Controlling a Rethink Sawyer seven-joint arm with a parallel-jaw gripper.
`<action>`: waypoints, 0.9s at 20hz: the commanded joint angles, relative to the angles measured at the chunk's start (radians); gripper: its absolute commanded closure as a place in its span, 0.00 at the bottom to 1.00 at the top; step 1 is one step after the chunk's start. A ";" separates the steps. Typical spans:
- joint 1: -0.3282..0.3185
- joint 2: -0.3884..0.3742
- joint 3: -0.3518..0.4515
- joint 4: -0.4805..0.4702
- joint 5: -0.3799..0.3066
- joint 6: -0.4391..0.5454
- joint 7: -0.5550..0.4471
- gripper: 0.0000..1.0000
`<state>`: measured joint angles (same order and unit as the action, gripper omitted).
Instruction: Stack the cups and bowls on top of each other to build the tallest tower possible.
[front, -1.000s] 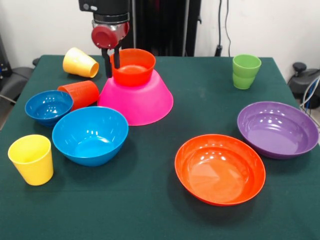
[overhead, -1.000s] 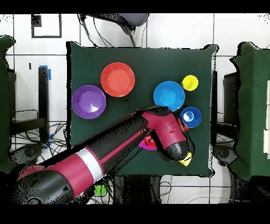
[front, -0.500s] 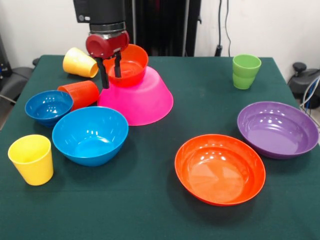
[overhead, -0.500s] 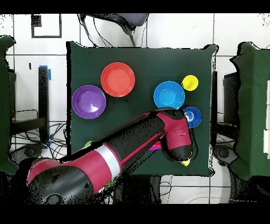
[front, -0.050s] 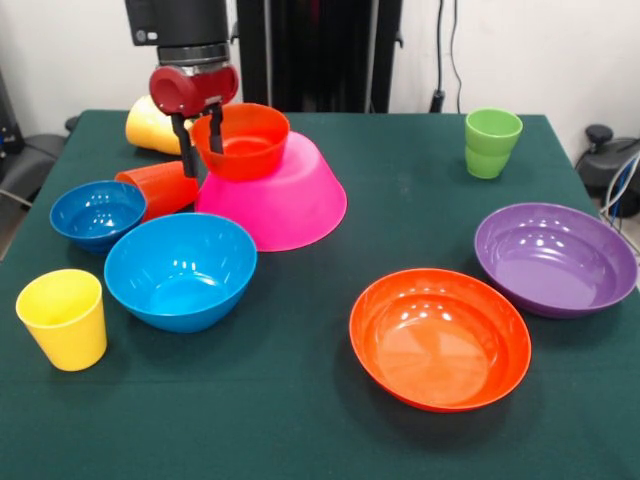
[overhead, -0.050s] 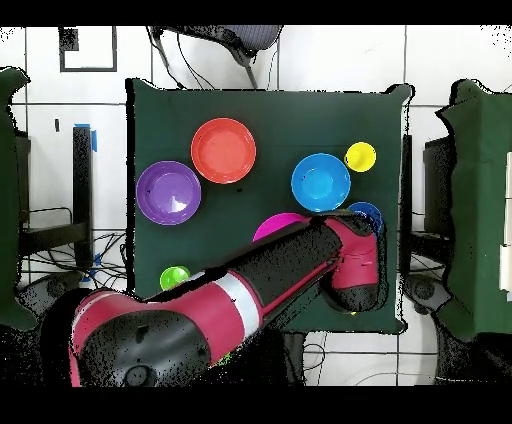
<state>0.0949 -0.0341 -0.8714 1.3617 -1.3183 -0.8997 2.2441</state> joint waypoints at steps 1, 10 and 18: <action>-0.022 -0.003 0.213 0.029 0.042 -0.034 -0.391 0.00; 0.025 0.012 0.192 0.016 -0.029 0.009 -0.246 0.00; 0.117 0.114 0.145 -0.012 -0.243 -0.039 0.107 0.00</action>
<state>0.1542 -0.0193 -0.8537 1.3721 -1.4357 -0.9007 2.1087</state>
